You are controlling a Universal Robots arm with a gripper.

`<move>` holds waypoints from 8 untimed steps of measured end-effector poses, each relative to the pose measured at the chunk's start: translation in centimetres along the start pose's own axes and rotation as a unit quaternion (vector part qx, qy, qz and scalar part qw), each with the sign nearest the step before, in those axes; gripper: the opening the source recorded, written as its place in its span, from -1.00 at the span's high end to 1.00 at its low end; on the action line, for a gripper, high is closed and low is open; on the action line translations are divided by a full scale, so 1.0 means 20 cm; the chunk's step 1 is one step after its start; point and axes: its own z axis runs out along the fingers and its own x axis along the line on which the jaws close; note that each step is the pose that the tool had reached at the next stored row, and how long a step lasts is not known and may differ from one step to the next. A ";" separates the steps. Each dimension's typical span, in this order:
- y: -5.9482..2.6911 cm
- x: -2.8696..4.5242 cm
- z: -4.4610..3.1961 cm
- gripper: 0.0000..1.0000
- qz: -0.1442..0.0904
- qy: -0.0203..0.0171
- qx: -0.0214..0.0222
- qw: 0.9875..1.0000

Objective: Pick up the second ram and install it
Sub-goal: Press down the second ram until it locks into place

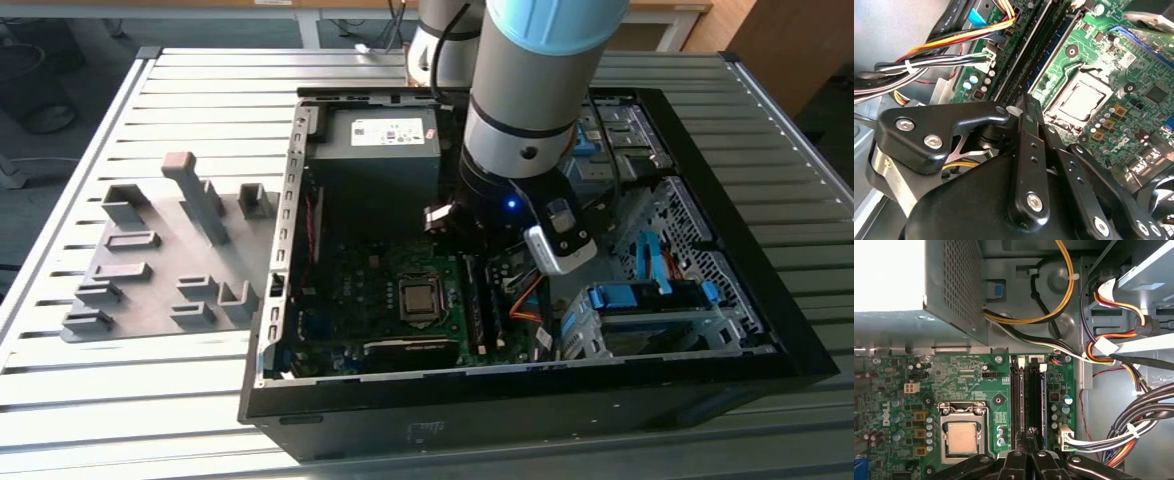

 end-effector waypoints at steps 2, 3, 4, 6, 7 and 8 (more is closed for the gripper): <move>-0.001 -0.001 0.014 0.79 0.000 0.000 0.000 1.000; -0.001 0.000 0.018 0.79 -0.002 0.000 0.000 1.000; -0.001 0.001 0.022 0.79 -0.005 0.000 0.000 1.000; -0.002 0.002 0.027 0.79 -0.011 0.000 0.000 1.000; -0.002 0.002 0.029 0.79 -0.012 0.000 0.000 1.000; -0.002 0.002 0.033 0.79 -0.013 0.000 0.000 1.000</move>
